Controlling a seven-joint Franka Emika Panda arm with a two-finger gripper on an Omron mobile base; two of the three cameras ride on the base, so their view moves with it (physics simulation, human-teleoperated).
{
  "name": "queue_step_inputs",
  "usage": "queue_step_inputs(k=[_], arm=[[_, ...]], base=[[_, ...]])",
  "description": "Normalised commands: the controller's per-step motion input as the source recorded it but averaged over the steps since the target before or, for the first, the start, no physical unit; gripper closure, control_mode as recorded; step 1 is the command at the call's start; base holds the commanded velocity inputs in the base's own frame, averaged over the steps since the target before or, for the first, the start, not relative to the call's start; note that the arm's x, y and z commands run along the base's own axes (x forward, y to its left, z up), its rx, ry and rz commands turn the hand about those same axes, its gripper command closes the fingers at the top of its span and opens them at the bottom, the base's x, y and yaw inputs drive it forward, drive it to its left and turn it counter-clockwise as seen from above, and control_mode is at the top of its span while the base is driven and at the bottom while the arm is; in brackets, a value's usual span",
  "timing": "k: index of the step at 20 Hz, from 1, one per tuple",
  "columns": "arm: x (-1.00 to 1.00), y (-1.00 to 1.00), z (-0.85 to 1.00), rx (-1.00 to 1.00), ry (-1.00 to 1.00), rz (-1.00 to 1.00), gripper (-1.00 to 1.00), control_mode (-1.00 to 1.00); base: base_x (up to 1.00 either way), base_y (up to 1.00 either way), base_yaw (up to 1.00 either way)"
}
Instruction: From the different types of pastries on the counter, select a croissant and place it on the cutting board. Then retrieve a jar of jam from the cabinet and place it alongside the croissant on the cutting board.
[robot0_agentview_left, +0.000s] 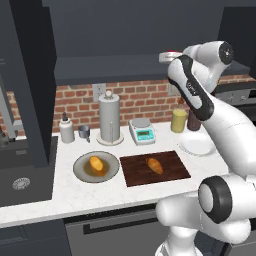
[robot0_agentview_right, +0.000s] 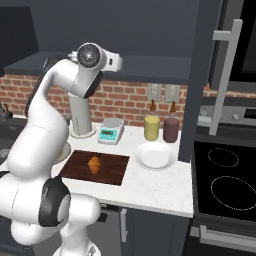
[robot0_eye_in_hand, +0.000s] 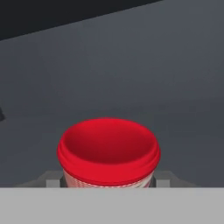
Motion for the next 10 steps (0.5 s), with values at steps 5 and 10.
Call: queue_step_inputs(k=[5,10], arm=[[-1.0,-0.1,0.03,-0.06,-0.01,0.22,1.0,-1.0],[-1.0,-0.01,-0.24,-0.09,0.0,0.31,1.0,-1.0]], base=[[0.0,0.0,0.0],[0.0,0.0,0.0]])
